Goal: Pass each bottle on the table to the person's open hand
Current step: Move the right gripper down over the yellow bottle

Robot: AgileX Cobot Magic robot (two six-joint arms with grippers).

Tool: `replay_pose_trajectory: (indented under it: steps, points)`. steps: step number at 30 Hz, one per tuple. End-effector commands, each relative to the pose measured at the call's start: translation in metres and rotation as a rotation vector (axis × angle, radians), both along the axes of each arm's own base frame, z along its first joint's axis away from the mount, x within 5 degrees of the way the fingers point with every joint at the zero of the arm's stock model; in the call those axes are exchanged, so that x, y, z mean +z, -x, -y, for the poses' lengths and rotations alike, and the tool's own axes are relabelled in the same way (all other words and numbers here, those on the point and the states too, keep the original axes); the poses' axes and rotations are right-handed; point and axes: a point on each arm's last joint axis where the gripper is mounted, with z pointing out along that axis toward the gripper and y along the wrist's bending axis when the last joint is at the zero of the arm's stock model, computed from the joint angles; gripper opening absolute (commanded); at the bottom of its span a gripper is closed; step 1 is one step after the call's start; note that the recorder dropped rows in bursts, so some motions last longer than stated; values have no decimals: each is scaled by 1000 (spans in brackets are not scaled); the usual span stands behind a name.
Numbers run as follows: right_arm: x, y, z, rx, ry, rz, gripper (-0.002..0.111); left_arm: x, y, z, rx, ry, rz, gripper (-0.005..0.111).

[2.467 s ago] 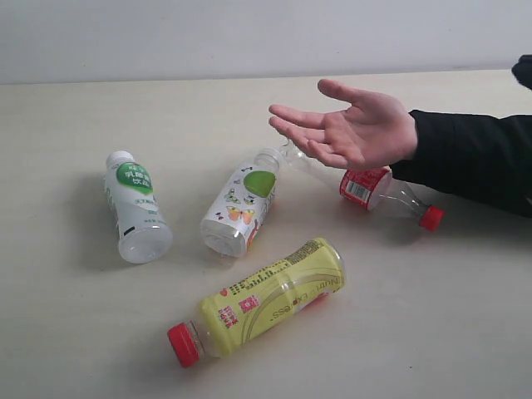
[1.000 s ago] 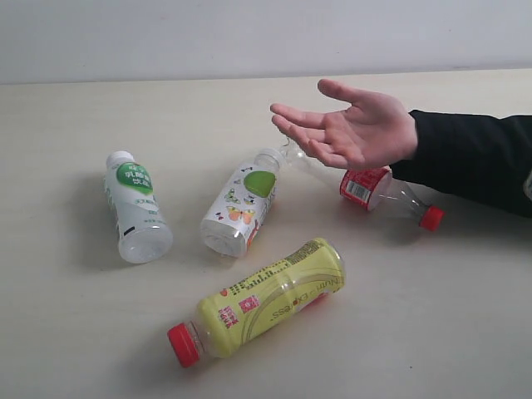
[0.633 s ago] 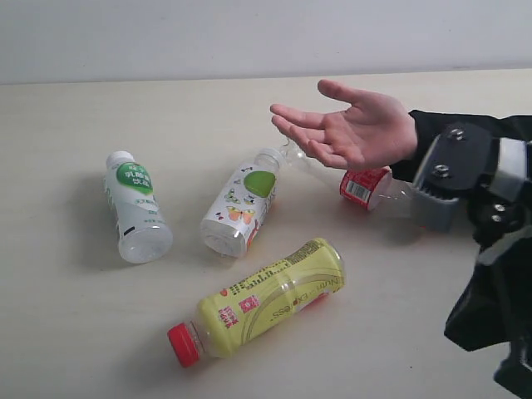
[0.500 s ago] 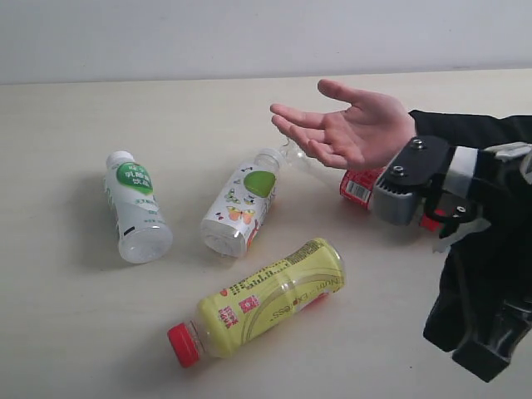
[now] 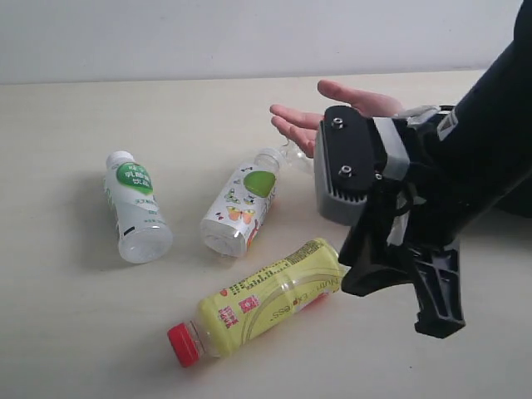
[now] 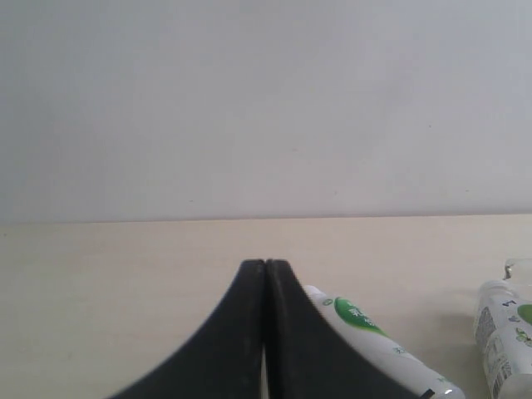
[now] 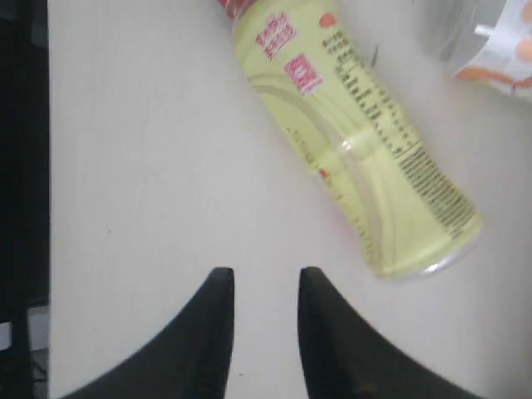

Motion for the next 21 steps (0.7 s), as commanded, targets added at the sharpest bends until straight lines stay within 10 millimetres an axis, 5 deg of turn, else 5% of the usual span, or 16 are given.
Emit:
replay_pose_trajectory:
  steps: [1, 6, 21]
  points:
    - [3, 3, -27, 139, -12, 239, 45, 0, 0, 0, 2, 6, 12, 0]
    - [-4, 4, -65, 119, -102, 399, 53, 0, 0, 0, 2, 6, 12, 0]
    - [-38, -12, -87, 164, 95, 258, 62, 0, 0, 0, 2, 6, 12, 0]
